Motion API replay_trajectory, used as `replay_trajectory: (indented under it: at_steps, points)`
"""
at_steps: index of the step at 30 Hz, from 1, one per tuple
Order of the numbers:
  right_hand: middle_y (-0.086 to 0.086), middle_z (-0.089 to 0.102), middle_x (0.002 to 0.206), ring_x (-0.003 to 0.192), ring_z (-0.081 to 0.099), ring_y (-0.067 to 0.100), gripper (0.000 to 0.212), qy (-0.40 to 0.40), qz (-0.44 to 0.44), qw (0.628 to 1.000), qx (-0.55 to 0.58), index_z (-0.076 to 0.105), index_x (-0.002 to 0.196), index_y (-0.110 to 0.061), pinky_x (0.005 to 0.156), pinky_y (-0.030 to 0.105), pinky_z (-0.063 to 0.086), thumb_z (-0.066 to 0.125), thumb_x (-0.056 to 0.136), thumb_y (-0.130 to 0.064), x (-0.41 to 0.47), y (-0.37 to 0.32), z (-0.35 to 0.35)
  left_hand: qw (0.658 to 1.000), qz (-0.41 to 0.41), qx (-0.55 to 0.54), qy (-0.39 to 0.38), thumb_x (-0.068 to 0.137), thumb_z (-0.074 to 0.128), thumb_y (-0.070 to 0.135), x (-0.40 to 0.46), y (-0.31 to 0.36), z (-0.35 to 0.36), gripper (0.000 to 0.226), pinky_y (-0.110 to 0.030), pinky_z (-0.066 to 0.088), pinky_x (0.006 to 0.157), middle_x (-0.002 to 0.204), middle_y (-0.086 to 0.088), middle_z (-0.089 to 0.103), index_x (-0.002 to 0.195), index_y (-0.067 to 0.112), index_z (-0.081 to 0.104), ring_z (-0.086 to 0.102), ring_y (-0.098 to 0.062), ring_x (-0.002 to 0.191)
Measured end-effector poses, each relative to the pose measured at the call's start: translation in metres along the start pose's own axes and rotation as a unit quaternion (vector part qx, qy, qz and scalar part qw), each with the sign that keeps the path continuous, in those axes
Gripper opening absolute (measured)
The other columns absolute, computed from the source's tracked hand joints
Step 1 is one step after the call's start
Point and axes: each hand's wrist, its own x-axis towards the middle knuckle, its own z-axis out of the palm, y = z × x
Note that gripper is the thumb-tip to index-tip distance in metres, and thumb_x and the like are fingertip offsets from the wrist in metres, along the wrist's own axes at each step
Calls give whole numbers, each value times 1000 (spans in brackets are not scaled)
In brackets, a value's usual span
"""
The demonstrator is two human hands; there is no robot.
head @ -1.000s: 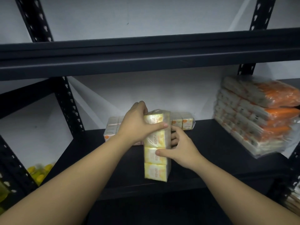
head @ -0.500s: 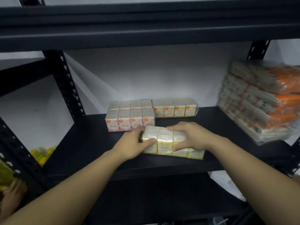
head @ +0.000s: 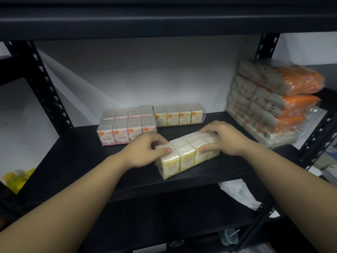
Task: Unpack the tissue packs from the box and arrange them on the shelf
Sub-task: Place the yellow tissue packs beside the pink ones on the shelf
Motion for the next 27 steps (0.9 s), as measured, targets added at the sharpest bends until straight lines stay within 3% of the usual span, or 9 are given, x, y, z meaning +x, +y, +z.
replay_trajectory:
  at_steps: [2, 6, 9, 13, 15, 17, 20, 23, 27]
  points:
    - [-5, 55, 135, 127, 46, 19, 86, 41, 27, 999, -5, 61, 137, -34, 111, 44, 41, 82, 63, -72, 0, 9, -2, 999, 5, -48, -18, 91, 73, 47, 0, 6, 5, 19, -34, 54, 95, 108, 15, 70, 106, 38, 78, 64, -3, 102]
    - [-2, 58, 130, 124, 52, 22, 61, 96, 47, 994, -20, 63, 130, -31, 105, 49, 47, 82, 78, -58, 0, 14, 8, 993, 39, -97, -45, 91, 76, 40, 2, 24, 16, 13, -30, 51, 94, 102, 13, 68, 103, 38, 81, 65, -5, 99]
    - [-1, 66, 122, 111, 61, 19, 50, 113, 83, 990, 9, 66, 126, -23, 96, 43, 54, 79, 86, -50, -4, 13, 13, 993, 59, -91, -53, 90, 77, 35, 7, 34, 23, 14, -23, 50, 88, 101, 13, 68, 103, 34, 82, 65, -3, 98]
    - [-9, 70, 97, 89, 67, 9, 39, 124, 115, 982, 86, 70, 113, -23, 81, 31, 56, 78, 86, -51, -18, 0, 11, 994, 64, -84, -26, 88, 80, 32, 21, 33, 23, 4, -27, 52, 90, 101, 9, 66, 91, 29, 81, 65, -5, 96]
    - [-12, 70, 93, 85, 67, 4, 40, 111, 111, 982, 109, 70, 110, -27, 77, 28, 56, 78, 84, -56, -26, -14, 11, 996, 71, -59, 1, 90, 78, 32, 35, 31, 24, 7, -29, 52, 92, 104, 9, 64, 96, 28, 79, 64, -5, 97]
    - [-13, 69, 102, 90, 67, 5, 50, 71, 99, 986, 116, 66, 116, -31, 79, 29, 57, 77, 80, -64, -33, -30, 15, 998, 67, -10, 14, 96, 70, 38, 51, 28, 25, 21, -35, 49, 102, 116, 8, 60, 115, 30, 75, 59, -9, 109]
    - [-7, 54, 129, 115, 59, 12, 89, 5, 103, 991, 88, 46, 144, -30, 96, 36, 54, 71, 74, -77, -38, -47, 25, 996, 33, 73, -43, 103, 52, 53, 74, 24, 27, 44, -46, 28, 122, 151, 3, 43, 145, 42, 55, 37, -20, 142]
    - [-2, 44, 140, 126, 54, 17, 105, -6, 126, 987, 102, 34, 153, -31, 102, 36, 49, 74, 69, -79, -40, -45, 24, 990, 15, 111, -82, 104, 42, 60, 82, 20, 31, 48, -53, 10, 126, 168, 3, 22, 150, 49, 45, 13, -24, 155]
    - [5, 39, 152, 133, 51, 22, 126, -7, 168, 982, 86, 30, 158, -28, 103, 35, 47, 78, 56, -84, -45, -18, 2, 994, 29, 101, -39, 103, 45, 59, 74, 12, 32, 42, -53, 8, 127, 169, 4, 19, 144, 49, 52, 8, -22, 156]
